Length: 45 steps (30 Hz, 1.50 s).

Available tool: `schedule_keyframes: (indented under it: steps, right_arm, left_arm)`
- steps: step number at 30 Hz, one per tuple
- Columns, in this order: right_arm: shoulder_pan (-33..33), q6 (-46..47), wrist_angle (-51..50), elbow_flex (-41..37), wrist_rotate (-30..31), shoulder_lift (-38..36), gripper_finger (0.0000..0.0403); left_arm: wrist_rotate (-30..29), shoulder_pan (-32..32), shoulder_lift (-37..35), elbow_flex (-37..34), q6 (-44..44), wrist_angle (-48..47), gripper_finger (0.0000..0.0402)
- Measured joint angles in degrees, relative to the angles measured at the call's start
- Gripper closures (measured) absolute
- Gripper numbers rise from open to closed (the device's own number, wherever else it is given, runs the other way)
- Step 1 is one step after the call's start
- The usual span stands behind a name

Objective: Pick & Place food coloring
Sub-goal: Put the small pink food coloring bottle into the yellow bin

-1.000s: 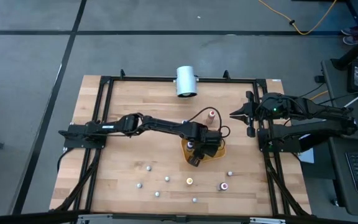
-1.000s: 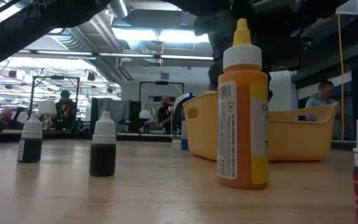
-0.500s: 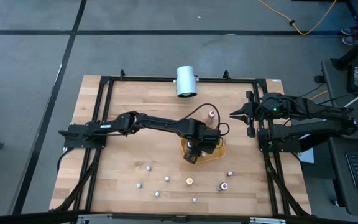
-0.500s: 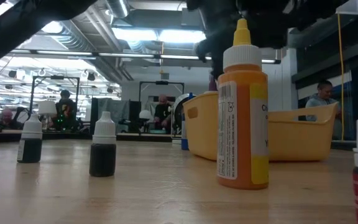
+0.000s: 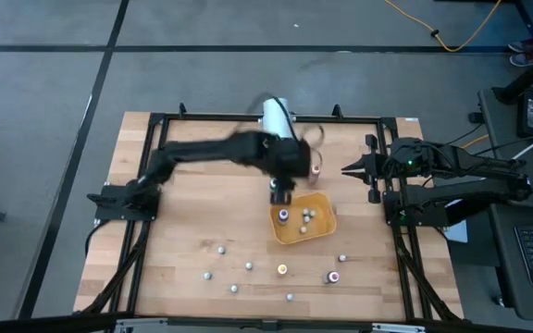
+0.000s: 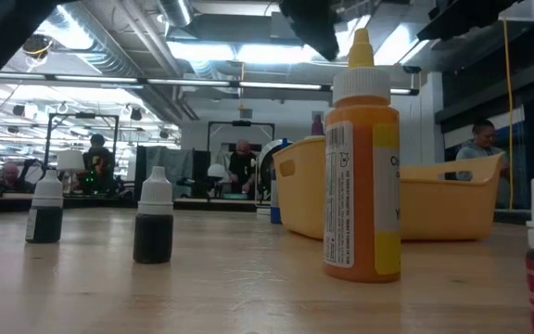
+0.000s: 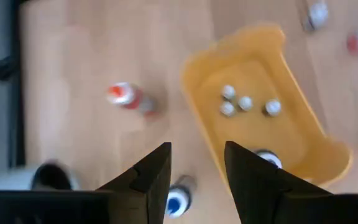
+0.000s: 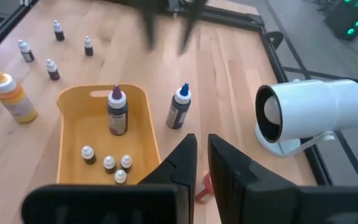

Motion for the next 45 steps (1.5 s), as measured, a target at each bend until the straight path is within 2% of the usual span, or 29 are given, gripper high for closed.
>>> schedule_keyframes:
  steps: [5,9,12,16,19,22,26,28,39,45]
  right_arm:
    - [0.02,-0.97,-1.39,0.00,-2.45,-0.02,0.0354]
    - [0.47,-1.69,-4.92,0.00,-6.43,-0.02,0.0330]
    - [2.06,-1.39,-7.44,0.00,-7.64,-0.04,0.0303]
    - [6.18,1.57,-8.10,0.35,-8.07,0.09,0.0258]
    - [10.20,5.79,-9.66,2.11,-8.04,0.89,0.0223]
    - [14.59,10.64,-14.06,4.57,-6.60,2.58,0.0197]
    - [20.63,18.45,-20.30,7.73,-4.43,6.83,0.0182]
    - [23.42,22.34,-21.67,8.66,-4.13,8.95,0.0181]
    - [36.12,43.05,-20.09,8.55,-2.25,21.49,0.0180]
    - [40.05,53.11,-17.58,8.52,-0.03,28.82,0.0180]
  left_arm:
    - [-0.06,3.04,-9.70,-5.97,-3.55,-5.08,0.0263]
    - [-0.06,5.13,-21.37,-18.66,-5.97,-3.05,0.0263]
    - [-0.21,6.23,-33.07,-33.17,-8.83,5.67,0.0263]
    - [-0.18,6.30,-48.52,-51.67,-14.77,23.14,0.0263]
    - [-1.97,4.60,-56.50,-62.00,-18.10,35.82,0.0263]
    - [-5.16,2.31,-61.61,-69.00,-18.45,43.25,0.0263]
    - [-11.85,-0.04,-63.89,-73.84,-19.17,44.58,0.0263]
    - [-13.03,-0.67,-64.00,-75.01,-19.13,44.39,0.0263]
    - [-13.01,-1.75,-61.29,-75.92,-14.10,44.45,0.0263]
    - [-13.01,-1.73,-61.29,-75.92,-11.42,44.52,0.0263]
